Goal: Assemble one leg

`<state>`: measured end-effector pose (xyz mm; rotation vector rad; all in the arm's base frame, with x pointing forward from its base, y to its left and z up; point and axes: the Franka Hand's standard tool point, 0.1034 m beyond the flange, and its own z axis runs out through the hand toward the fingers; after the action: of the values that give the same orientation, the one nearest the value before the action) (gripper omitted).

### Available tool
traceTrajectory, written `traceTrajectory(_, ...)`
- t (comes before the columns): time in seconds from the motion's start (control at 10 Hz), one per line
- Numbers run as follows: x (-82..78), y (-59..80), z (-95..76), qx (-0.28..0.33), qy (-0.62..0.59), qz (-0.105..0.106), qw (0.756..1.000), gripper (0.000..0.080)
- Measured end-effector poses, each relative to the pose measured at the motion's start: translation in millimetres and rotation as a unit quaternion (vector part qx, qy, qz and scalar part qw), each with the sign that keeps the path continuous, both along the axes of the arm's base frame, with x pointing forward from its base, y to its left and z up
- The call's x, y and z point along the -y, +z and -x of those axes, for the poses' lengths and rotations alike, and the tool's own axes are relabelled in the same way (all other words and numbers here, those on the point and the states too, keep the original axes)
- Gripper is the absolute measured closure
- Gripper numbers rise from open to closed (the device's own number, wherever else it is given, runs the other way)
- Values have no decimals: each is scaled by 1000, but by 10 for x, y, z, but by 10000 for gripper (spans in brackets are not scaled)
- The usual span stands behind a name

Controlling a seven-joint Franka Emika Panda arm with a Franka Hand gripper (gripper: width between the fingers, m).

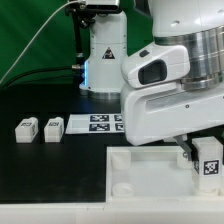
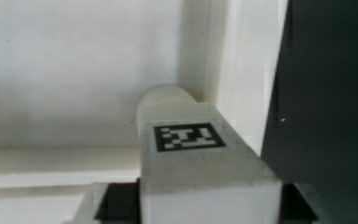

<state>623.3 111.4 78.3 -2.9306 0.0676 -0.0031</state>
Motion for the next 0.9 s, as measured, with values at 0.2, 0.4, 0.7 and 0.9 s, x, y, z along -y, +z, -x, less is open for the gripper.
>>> traceTrajectory(0.2, 11, 7, -23, -13, -166, -3, 986, 492)
traceTrajectory(0.4, 35, -11, -33, -41, -350, -19, 936, 492)
traceTrajectory(0.7, 7, -29, 4, -91, -521, -48, 847, 492)
traceTrajectory(0.9, -29, -29, 8, -118, -604, -59, 786, 494)
